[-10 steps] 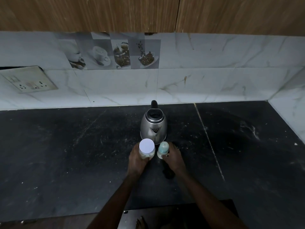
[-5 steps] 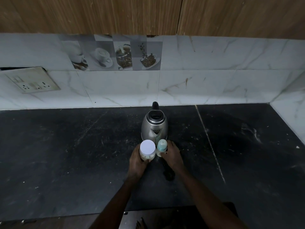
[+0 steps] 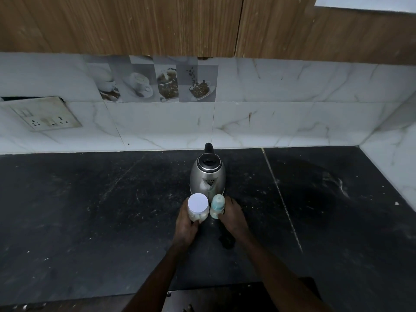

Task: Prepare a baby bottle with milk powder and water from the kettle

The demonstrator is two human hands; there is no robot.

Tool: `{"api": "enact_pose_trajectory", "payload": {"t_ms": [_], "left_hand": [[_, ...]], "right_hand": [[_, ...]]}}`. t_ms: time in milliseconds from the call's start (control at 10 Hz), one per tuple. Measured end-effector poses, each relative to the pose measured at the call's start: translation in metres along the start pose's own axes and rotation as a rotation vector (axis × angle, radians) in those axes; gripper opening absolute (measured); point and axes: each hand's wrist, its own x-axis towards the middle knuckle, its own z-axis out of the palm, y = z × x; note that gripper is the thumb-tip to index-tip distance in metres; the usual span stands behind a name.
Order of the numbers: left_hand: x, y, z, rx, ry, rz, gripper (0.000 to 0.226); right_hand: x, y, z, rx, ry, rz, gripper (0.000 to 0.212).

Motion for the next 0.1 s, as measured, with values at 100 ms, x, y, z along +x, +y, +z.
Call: {"api": "enact_pose_trajectory", "payload": {"t_ms": [100], "left_hand": [[0.0016,-0.0025,0.0018,0.003,-0.002,-0.068,0.090]], "right_hand": [[-0.0014,0.0030,-0.0012,-0.044,0.051,-0.016,0.056]]}}
